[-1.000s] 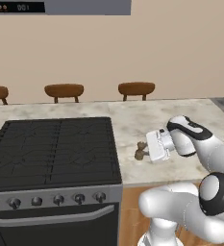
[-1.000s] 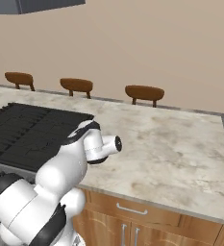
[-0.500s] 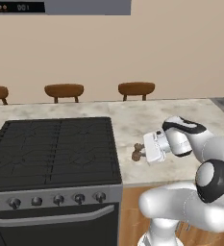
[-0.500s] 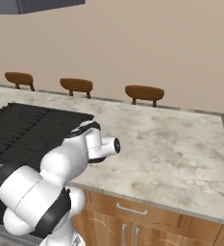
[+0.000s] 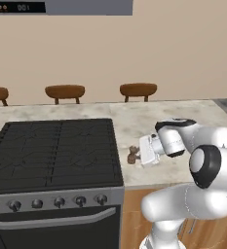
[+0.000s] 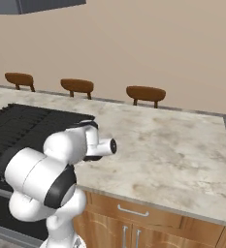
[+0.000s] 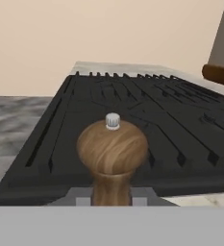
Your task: Take 2 condiments from the cabinet and move them on the counter near the stove.Make sure the condiments are lined up with each other, next to each other.
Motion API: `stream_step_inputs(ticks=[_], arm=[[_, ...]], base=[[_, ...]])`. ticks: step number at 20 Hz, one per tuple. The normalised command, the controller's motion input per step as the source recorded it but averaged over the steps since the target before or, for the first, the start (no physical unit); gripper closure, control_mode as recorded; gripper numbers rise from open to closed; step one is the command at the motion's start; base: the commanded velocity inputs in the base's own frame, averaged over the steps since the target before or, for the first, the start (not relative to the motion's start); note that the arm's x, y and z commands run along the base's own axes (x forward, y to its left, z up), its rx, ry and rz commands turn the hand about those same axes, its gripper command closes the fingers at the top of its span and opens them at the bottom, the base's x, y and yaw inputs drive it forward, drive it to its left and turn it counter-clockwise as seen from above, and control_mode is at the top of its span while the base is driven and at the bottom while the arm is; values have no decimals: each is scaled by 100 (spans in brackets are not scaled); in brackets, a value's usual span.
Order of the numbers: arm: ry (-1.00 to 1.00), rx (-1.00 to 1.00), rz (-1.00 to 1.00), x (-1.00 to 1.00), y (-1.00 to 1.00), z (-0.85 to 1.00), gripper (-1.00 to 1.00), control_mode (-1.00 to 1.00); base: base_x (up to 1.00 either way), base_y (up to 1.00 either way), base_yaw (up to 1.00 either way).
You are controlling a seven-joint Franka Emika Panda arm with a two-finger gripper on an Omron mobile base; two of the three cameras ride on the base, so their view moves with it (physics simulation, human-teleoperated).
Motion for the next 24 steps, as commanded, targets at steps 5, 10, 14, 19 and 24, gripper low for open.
stream_step_inputs(ticks=[5, 10, 14, 19, 24], arm=[[0, 0, 1, 5, 0, -23, -100, -100], [0, 2, 4, 0, -2, -2, -100, -100], [0, 0, 4, -2, -39, 6, -100, -100], [0, 0, 1, -20, -37, 61, -100, -100], [4, -2, 0, -27, 5, 100, -100, -100]], base=[[0, 0, 0], [0, 0, 0], [0, 0, 0], [0, 0, 0], [0, 0, 0]])
